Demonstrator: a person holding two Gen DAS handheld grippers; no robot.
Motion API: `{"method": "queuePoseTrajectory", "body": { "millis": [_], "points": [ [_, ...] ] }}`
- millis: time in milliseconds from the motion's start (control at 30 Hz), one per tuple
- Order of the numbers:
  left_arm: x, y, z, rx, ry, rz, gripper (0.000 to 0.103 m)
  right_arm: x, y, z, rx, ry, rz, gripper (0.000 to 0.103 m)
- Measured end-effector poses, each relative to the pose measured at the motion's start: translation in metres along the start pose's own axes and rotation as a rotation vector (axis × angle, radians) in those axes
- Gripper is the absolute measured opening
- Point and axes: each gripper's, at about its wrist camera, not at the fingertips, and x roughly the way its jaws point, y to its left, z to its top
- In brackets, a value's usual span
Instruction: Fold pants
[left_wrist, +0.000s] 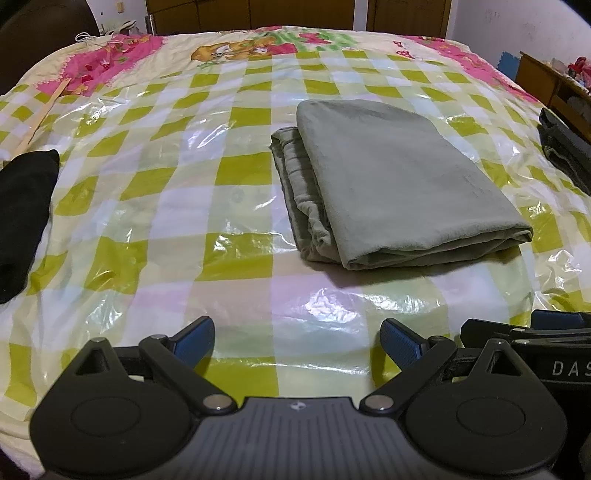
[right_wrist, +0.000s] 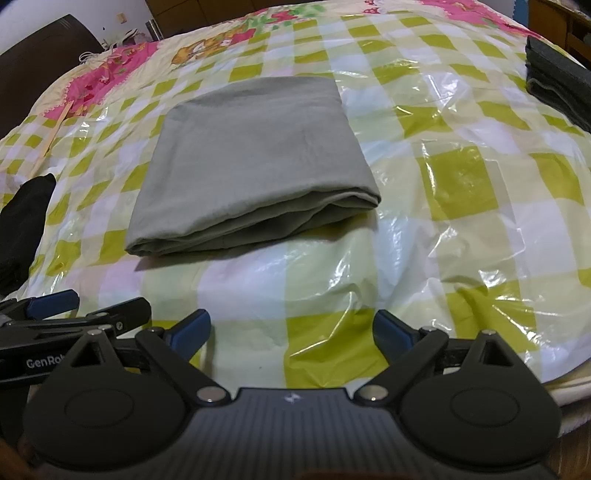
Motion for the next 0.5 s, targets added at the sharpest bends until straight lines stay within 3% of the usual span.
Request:
{"method": "queuePoseTrajectory", "body": {
  "millis": [500],
  "points": [
    [0.0010,-0.0014,-0.0001,0.011,0.008,0.008,0.103,0.0014,0.0002,0.0005,-0.005,0.005,0.003,0.095]
  ]
}}
